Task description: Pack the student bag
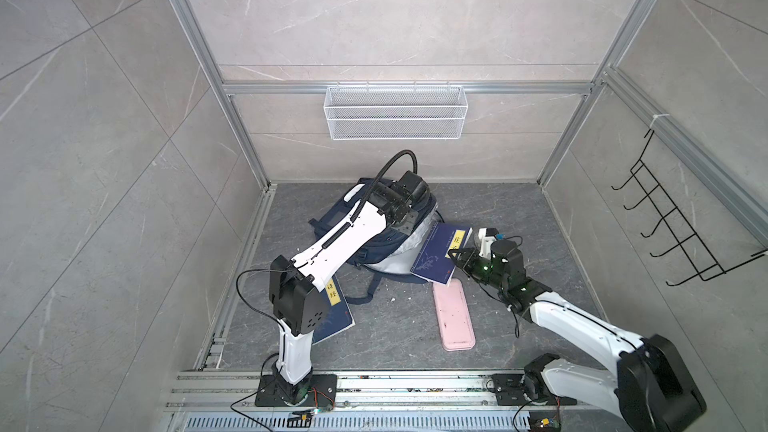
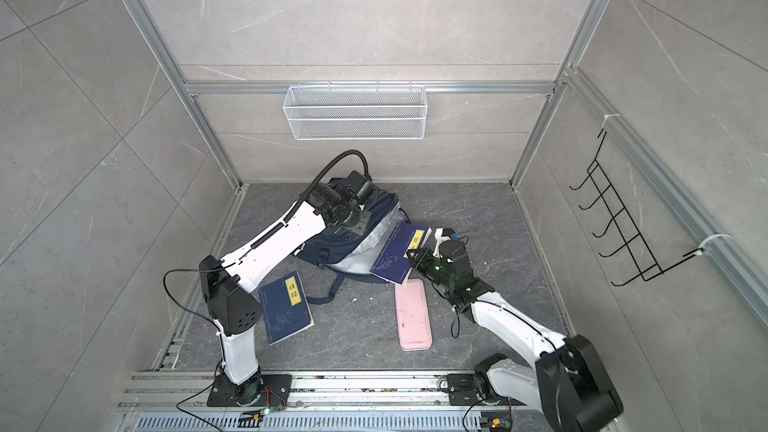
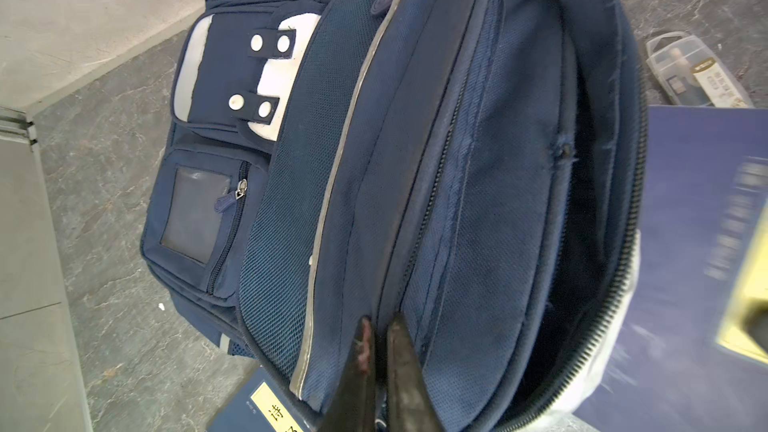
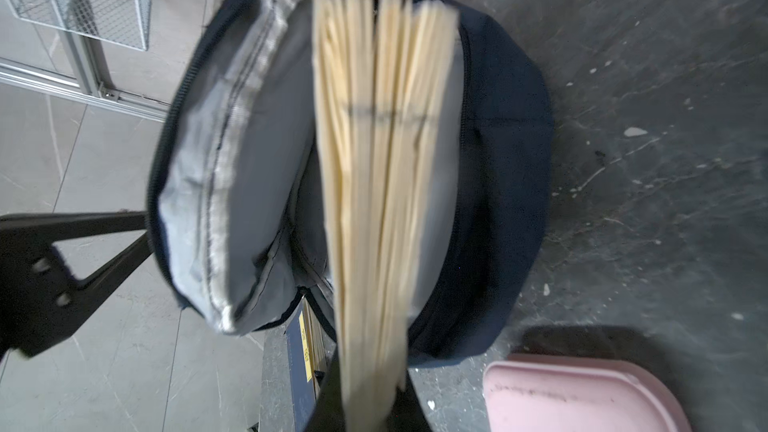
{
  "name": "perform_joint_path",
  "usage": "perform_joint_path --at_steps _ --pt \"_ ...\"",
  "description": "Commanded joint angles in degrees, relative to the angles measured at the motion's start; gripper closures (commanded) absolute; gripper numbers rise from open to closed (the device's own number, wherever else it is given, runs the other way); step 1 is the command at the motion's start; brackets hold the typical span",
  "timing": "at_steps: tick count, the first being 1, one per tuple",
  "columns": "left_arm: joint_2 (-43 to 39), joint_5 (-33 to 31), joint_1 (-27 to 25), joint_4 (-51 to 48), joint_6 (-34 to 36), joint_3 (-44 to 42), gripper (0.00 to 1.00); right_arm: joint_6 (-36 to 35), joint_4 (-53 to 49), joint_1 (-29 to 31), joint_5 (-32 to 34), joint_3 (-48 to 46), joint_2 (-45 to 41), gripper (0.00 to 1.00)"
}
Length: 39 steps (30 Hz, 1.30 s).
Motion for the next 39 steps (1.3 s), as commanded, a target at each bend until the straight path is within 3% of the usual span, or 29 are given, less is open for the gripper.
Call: perform_joint_path --at_steps 1,5,13,22,35,37,38,39 --pt "-5.58 2.55 0.65 2.23 -1.92 2.72 1.0 6.44 14.73 -0.1 -3.77 3.63 7.38 1.0" --pt "-6.17 5.51 2.3 2.24 -3.11 2.77 1.0 12.45 27.08 0.08 -5.41 6.8 18.27 1.0" --pt "-8.22 13.74 5.91 3.42 -4.75 1.64 1.0 18.33 34.24 2.04 -7.54 18.56 34.69 1.0" --pt "-11.14 22.19 9.67 6.17 -5.83 -2.35 1.0 18.52 29.06 6.94 -6.79 33.93 47.35 1.0" --pt "-13.03 27.33 11.65 9.58 -6.86 -6.53 1.0 18.81 19.73 11.07 -7.22 53.31 61.84 1.0" --pt "-13.12 27.73 11.91 9.96 -6.89 -6.89 1.0 18.44 18.33 11.41 -7.37 54.06 62.56 0.92" --pt "-13.21 27.81 12.02 10.02 -6.9 -7.06 1.0 18.35 18.04 11.41 -7.48 53.92 62.65 0.83" --pt "-13.28 27.77 12.15 10.06 -6.99 -7.09 1.0 18.28 17.91 11.39 -7.77 53.58 62.48 0.68"
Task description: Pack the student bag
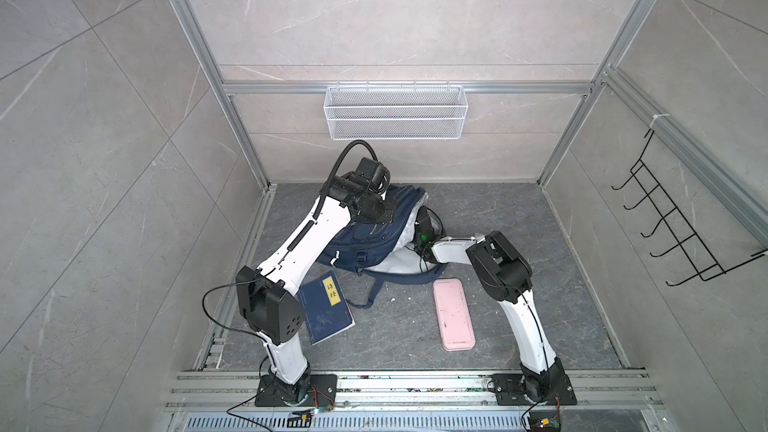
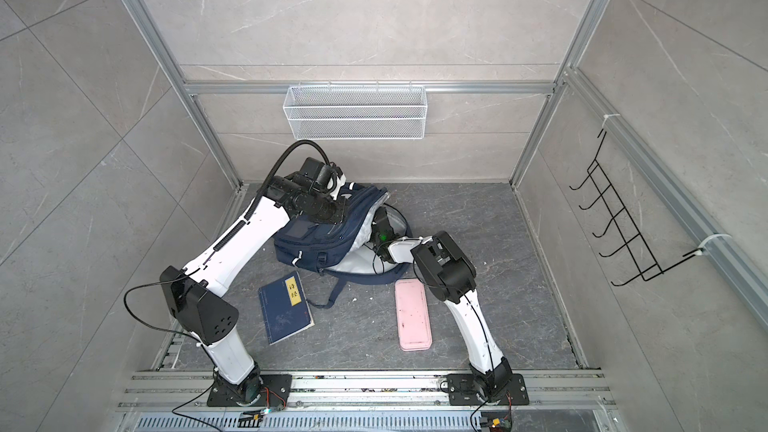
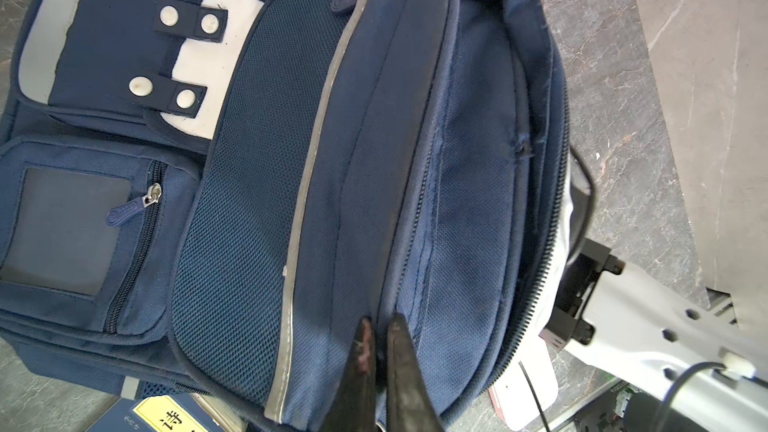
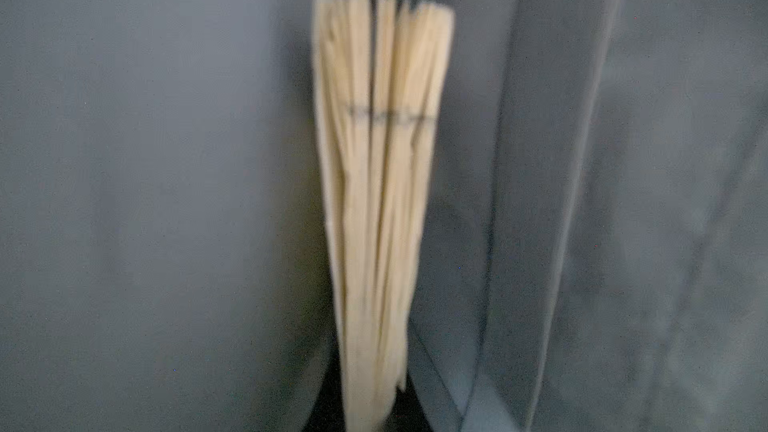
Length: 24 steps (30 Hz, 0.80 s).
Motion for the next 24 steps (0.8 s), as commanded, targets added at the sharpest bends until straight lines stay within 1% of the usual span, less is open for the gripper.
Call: perform_joint_path --at_steps 1,2,3,4,8,12,15,20,24 --pt "-4.58 2.63 0.59 4.89 -1.09 0.63 1.0 -0.92 -1.58 0.63 -1.46 1.41 0.28 0.58" --pt "-4.62 2.75 0.77 5.05 -1.23 0.4 1.0 -1.7 -2.46 0.64 -1.62 1.17 -0.2 0.5" --pt "-4.71 2.86 0.91 5.14 -1.23 0.31 1.0 -2.58 -3.8 0.55 -1.81 1.15 -0.68 0.46" --pt "-4.77 2.92 1.04 5.32 -1.44 0.14 1.0 -3.7 -5.75 0.47 -1.89 1.01 -1.4 0.44" --pt "-4.96 3.03 1.56 5.93 -1.68 -0.69 1.0 -7.42 -11.03 -0.61 -2.18 -0.51 -5.16 0.38" --pt "-5.1 3.13 2.02 6.39 -1.94 -1.88 1.0 -8.51 -12.23 -3.22 -2.92 -4.36 -9.36 0.35" --pt "-5.15 3.19 2.18 7.12 -2.29 -2.76 1.0 -10.06 -14.69 -5.16 -3.79 -6.72 -12.3 0.34" --pt "-3.99 4.06 2.11 8.4 -3.23 -3.27 1.0 -15.62 -21.87 -7.06 -3.21 -12.57 -19.78 0.34" --pt "-2.4 3.69 2.02 9.12 -4.03 -3.31 1.0 -20.84 -27.21 -7.58 -0.37 -18.77 -27.6 0.35"
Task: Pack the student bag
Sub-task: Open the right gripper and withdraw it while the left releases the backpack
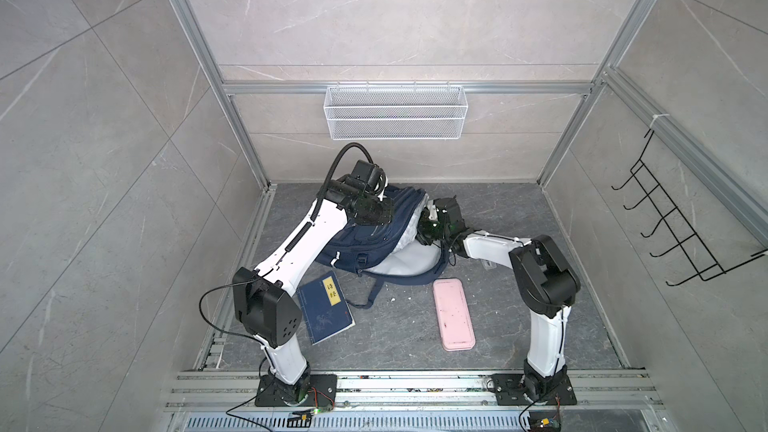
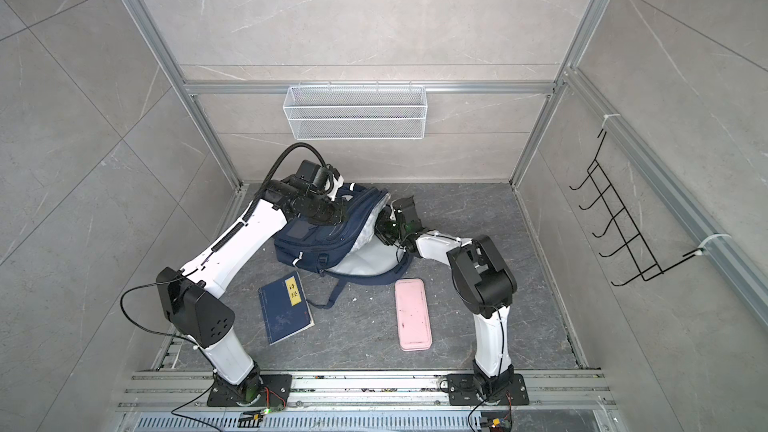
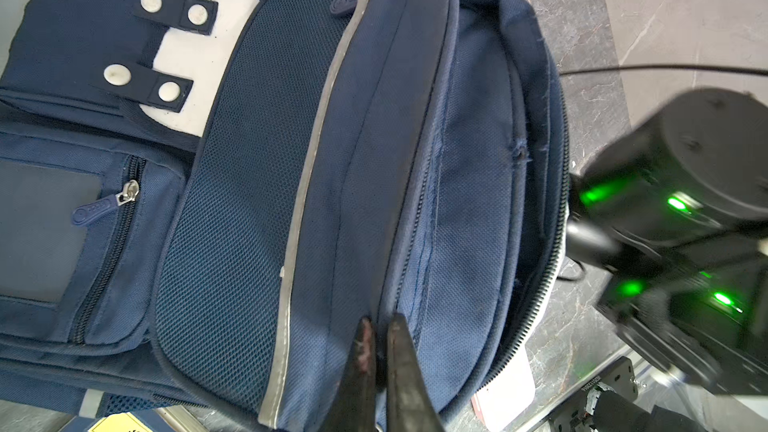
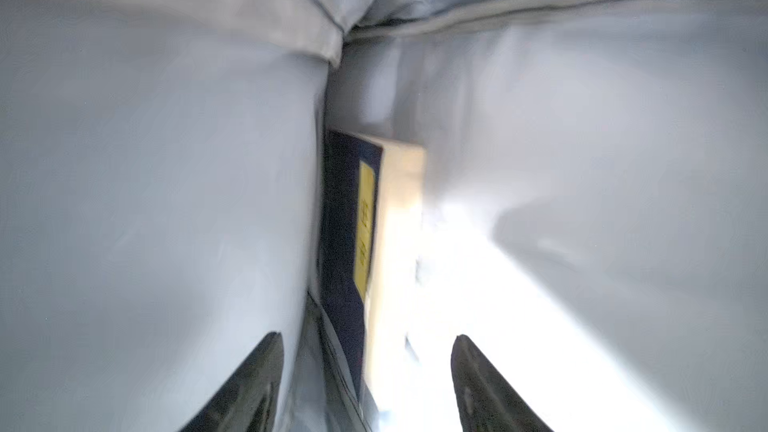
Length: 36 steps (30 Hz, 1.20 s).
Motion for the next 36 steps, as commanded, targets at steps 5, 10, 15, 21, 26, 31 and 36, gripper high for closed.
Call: perform_joint_path --at_steps 5,10,15,21,26,31,36 --pt "1.05 -0.6 -0.08 6.88 -3.04 -0.12 1.0 -12.54 -13.98 0.29 6.93 -11.84 -16.64 0.37" --pt "5.33 -1.65 -1.4 7.76 -3.19 1.59 1.0 -17.4 -15.25 0.48 10.99 -23.04 -29.83 0.38" --pt "9.87 -1.25 -2.58 8.08 -3.38 4.41 1.0 -22.43 -14.5 1.37 13.24 -33.55 -41.15 0.38" --pt "7.9 -3.12 -3.27 8.11 -3.77 1.86 0.88 -26.01 -10.54 3.46 13.81 -43.15 -46.7 0.38" --pt "0.69 -7.61 -3.38 8.15 -3.48 -7.31 0.65 -28.77 -7.59 7.82 16.26 -46.17 -50.19 0.38" --pt "-8.6 -11.19 -3.38 8.67 -4.53 -18.37 0.59 -30.29 -5.4 11.45 18.35 -47.72 -51.87 0.38" --pt "-19.4 -15.38 -3.42 8.71 -8.86 -31.76 0.58 -31.45 -4.87 13.37 19.36 -48.45 -53.79 0.38"
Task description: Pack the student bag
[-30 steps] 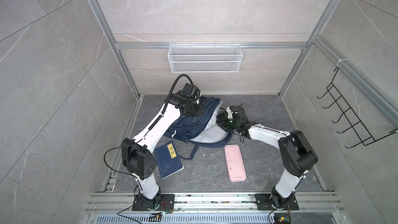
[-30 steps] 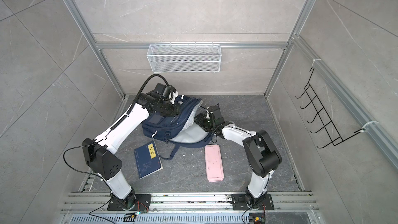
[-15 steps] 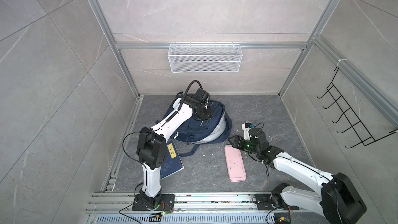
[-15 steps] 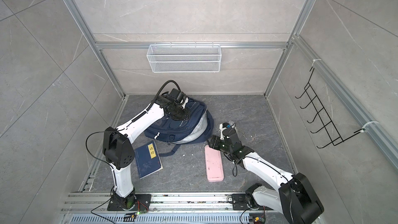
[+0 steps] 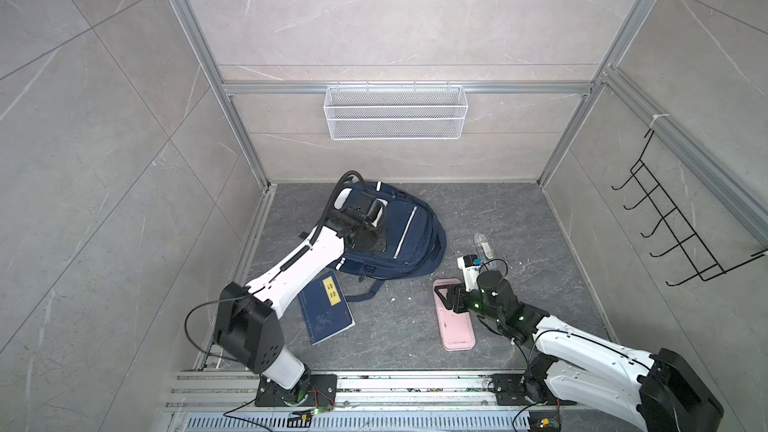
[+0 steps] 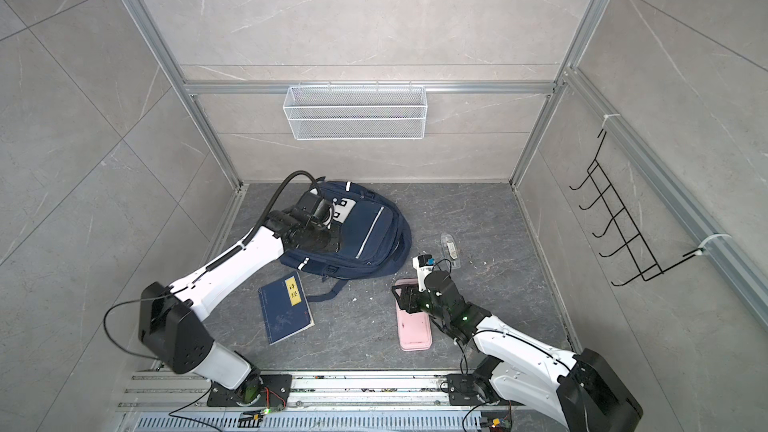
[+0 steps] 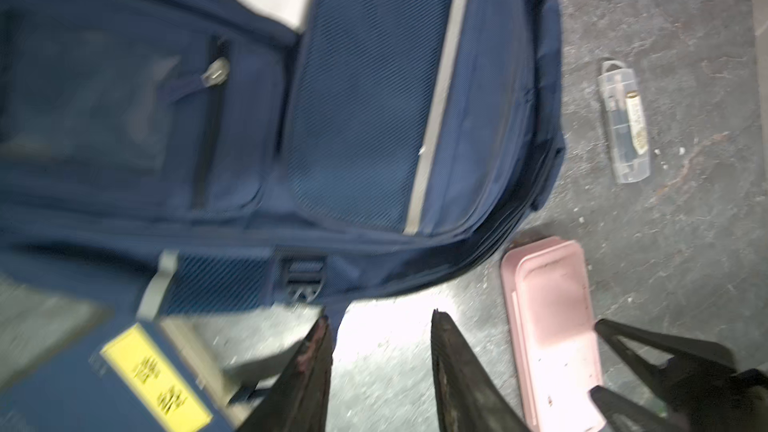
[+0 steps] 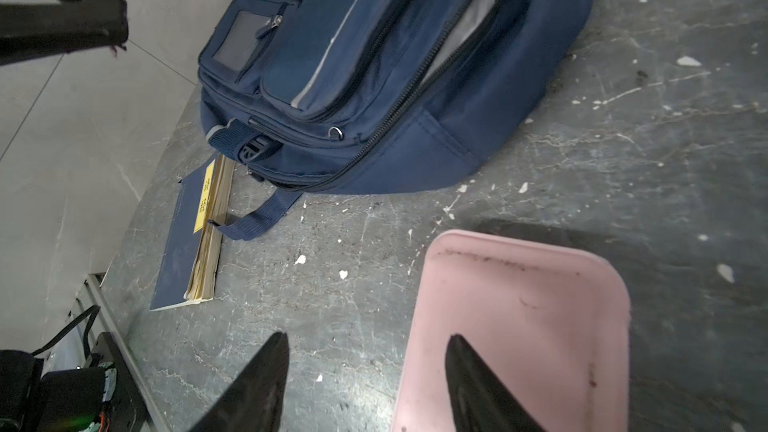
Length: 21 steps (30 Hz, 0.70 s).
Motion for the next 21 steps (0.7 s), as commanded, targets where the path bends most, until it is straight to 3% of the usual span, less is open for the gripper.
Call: perform_joint_path --at_steps 1,5,9,10,11,16,21 --pt "-6.96 -4.61 0.23 -0.09 -4.21 -6.9 0.57 -2.22 1.45 1.03 2.07 -0.32 -0.25 0.38" --pt "-14.42 -6.65 0.26 -1.47 -9.42 -16.36 0.56 -3.1 -0.02 2.55 1.57 2.98 3.79 0.38" --pt "-22.6 -7.19 2.97 -1.82 -15.43 -26.01 0.47 -2.24 -0.91 5.3 0.26 7.53 9.9 0.38" --pt "-24.99 -6.16 4.64 -1.68 -16.62 -28.44 0.46 -1.46 -0.31 6.24 -0.45 8.62 11.95 0.38" --pt "-27.08 -5.28 6.33 -1.66 -17.38 -30.54 0.38 -0.82 0.39 7.22 -1.24 9.6 13.97 0.38" --pt "-34.66 -2.75 12.43 -2.77 -20.05 -36.68 0.36 1.12 0.3 13.14 -2.63 17.73 24.92 0.39" --pt "-35.18 -0.56 20.46 -3.04 -19.04 -39.66 0.35 2.46 0.62 18.17 -5.28 26.29 34.32 0.41"
